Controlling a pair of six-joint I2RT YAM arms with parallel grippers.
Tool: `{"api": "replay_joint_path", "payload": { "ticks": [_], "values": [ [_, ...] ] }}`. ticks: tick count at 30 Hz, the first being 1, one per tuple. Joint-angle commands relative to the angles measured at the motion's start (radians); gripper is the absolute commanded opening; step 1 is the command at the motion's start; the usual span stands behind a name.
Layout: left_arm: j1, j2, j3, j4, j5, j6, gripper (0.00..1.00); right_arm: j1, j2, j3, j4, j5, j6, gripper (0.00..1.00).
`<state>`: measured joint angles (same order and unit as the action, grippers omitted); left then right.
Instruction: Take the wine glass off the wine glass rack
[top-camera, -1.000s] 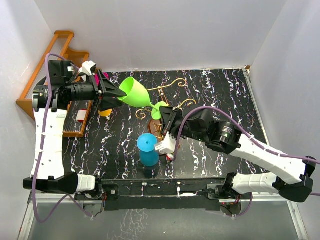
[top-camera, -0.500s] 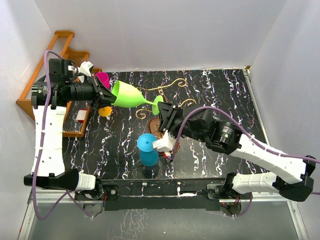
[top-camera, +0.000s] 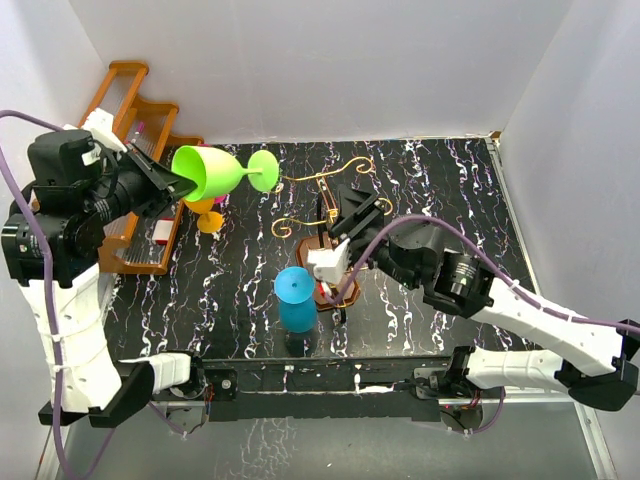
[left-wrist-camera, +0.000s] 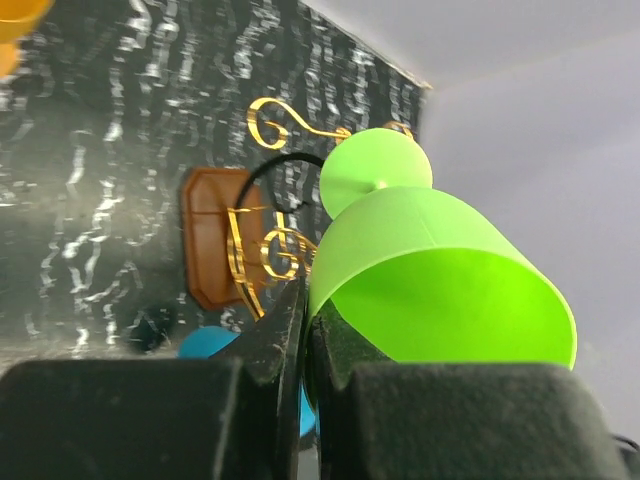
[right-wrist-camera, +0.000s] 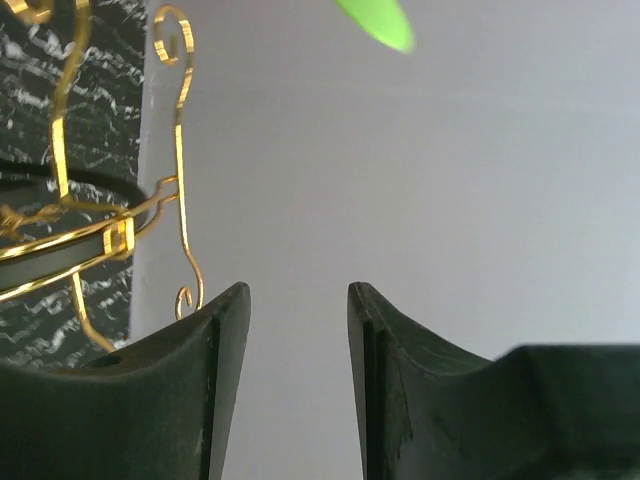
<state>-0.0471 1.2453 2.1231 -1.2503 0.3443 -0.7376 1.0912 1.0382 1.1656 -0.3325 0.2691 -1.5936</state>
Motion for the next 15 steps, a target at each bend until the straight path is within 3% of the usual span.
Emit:
{"api": "replay_joint_path", "payload": {
  "ticks": [1, 7, 10, 15],
  "values": [
    [0.006, 0.057, -0.038, -0.072, -0.234, 0.069, 0.0, 0.01, 0.033, 0.144, 0.231, 0.154, 0.435, 0.46],
    [0.006, 0.052, -0.207, -0.072, -0.453, 0.121, 0.0, 0.01, 0.151, 0.398, 0.164, 0.389, 0.844, 0.42],
    [0.006, 0.018, -0.327, -0.056, -0.568, 0.12, 0.0, 0.01, 0.246, 0.594, -0.031, 0.432, 1.057, 0.41],
    [0.006, -0.037, -0.558, 0.046, -0.691, 0.07, 0.0, 0.01, 0.409, 0.899, -0.366, 0.355, 1.385, 0.41]
  ]
}}
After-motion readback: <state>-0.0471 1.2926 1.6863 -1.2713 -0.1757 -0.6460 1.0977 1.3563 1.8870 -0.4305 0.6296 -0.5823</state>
